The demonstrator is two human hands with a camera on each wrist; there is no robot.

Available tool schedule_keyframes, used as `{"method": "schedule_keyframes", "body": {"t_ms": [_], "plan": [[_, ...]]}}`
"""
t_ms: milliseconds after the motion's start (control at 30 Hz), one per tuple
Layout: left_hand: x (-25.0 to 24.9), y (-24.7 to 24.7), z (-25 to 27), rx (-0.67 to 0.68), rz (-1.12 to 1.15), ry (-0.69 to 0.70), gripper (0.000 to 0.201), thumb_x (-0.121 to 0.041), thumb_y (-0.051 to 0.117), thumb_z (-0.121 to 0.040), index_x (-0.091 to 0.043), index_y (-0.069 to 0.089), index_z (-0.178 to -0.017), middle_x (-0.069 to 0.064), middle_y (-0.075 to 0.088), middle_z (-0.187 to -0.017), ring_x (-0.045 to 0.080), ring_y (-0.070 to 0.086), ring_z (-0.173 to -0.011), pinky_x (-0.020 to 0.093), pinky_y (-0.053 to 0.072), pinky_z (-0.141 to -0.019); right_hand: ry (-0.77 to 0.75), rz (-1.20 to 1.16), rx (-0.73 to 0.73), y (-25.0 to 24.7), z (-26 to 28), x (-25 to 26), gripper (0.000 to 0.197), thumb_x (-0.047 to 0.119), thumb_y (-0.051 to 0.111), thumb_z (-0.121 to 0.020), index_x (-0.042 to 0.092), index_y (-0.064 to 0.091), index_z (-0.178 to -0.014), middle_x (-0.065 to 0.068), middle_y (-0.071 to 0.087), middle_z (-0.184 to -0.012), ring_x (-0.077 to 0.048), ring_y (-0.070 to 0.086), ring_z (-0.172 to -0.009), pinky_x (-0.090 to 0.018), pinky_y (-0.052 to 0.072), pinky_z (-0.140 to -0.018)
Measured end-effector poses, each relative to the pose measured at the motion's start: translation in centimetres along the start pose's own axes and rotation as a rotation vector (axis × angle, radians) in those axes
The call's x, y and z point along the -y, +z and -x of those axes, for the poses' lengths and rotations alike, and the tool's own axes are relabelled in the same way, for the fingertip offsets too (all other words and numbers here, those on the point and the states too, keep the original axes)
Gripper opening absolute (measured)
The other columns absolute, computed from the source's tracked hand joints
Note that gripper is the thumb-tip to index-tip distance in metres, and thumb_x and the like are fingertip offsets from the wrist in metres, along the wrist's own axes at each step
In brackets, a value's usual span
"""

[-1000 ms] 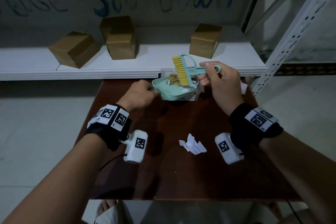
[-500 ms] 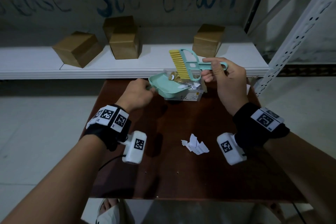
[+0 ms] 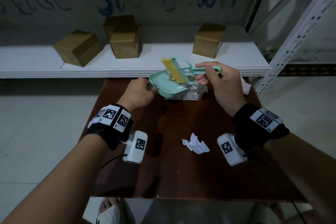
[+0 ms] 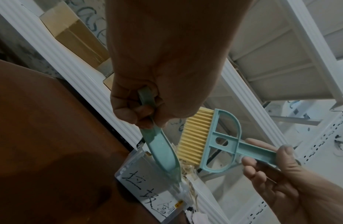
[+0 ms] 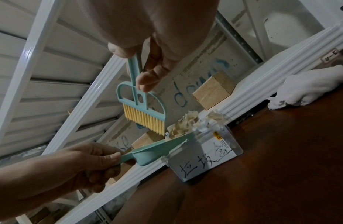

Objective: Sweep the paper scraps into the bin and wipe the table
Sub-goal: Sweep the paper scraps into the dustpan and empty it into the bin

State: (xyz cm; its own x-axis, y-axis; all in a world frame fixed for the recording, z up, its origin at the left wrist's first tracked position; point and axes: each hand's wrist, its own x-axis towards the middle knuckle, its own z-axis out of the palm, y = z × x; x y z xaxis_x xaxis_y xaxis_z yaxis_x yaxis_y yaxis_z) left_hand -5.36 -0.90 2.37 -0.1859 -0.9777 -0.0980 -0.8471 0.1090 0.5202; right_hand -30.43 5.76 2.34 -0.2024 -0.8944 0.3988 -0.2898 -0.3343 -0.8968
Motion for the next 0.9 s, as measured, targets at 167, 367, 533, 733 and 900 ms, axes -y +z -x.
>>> {"method": "schedule_keyframes", "body": {"t_ms": [167,367,533,733,900], "plan": [[-0.5,-0.4,0.2,-0.033,0.012,0.024,0.022,-0.024,0.063,-0.099,-0.004,0.072,-0.104,0.018,0.072,-0.106,0.035,0.064,-0.103,0.030,0.042,-0.079,0.065,0.079,0.085,0.1,-0.1,-0.9,0.023,0.016,0.057,-0.106,0.009,0.076,-0.117,-0.011,0.077,-0.085,-0.020,0.069,-0.072,-0.047,0.064,-0.082],[-0.2,-1.1,0.4,-0.028,0.044,0.011,0.021,-0.024,0.064,-0.098,-0.005,0.072,-0.102,0.014,0.070,-0.100,0.032,0.064,-0.099,0.029,0.039,-0.077,0.080,0.081,0.030,-0.3,-0.3,-0.3,0.021,0.014,0.058,-0.105,0.017,0.076,-0.116,-0.013,0.077,-0.091,-0.017,0.070,-0.076,-0.032,0.062,-0.081],[0.7,-2.5,0.6,-0.005,0.068,0.004,0.024,-0.027,0.067,-0.096,-0.004,0.073,-0.094,0.011,0.068,-0.086,0.025,0.060,-0.081,0.031,0.040,-0.063,0.046,0.064,-0.039,-0.8,-0.4,0.7,0.023,0.013,0.058,-0.106,0.010,0.075,-0.121,-0.015,0.077,-0.093,-0.030,0.072,-0.082,-0.031,0.063,-0.082],[2.5,-4.0,0.4,-0.051,0.111,-0.060,0.020,-0.026,0.064,-0.097,-0.009,0.074,-0.093,0.005,0.065,-0.076,0.026,0.059,-0.077,0.035,0.048,-0.074,0.014,0.039,-0.080,-1.1,-0.4,1.4,0.025,0.017,0.054,-0.108,0.010,0.074,-0.122,-0.013,0.077,-0.093,-0.032,0.072,-0.084,-0.025,0.061,-0.080],[3.2,-4.5,0.7,-0.086,0.169,-0.078,0.017,-0.025,0.067,-0.094,-0.012,0.074,-0.087,0.001,0.063,-0.069,0.024,0.057,-0.071,0.032,0.047,-0.072,-0.004,0.028,-0.106,-1.1,-0.2,1.5,0.027,0.023,0.052,-0.109,0.012,0.074,-0.120,-0.011,0.076,-0.091,-0.032,0.070,-0.081,-0.035,0.062,-0.080]]}}
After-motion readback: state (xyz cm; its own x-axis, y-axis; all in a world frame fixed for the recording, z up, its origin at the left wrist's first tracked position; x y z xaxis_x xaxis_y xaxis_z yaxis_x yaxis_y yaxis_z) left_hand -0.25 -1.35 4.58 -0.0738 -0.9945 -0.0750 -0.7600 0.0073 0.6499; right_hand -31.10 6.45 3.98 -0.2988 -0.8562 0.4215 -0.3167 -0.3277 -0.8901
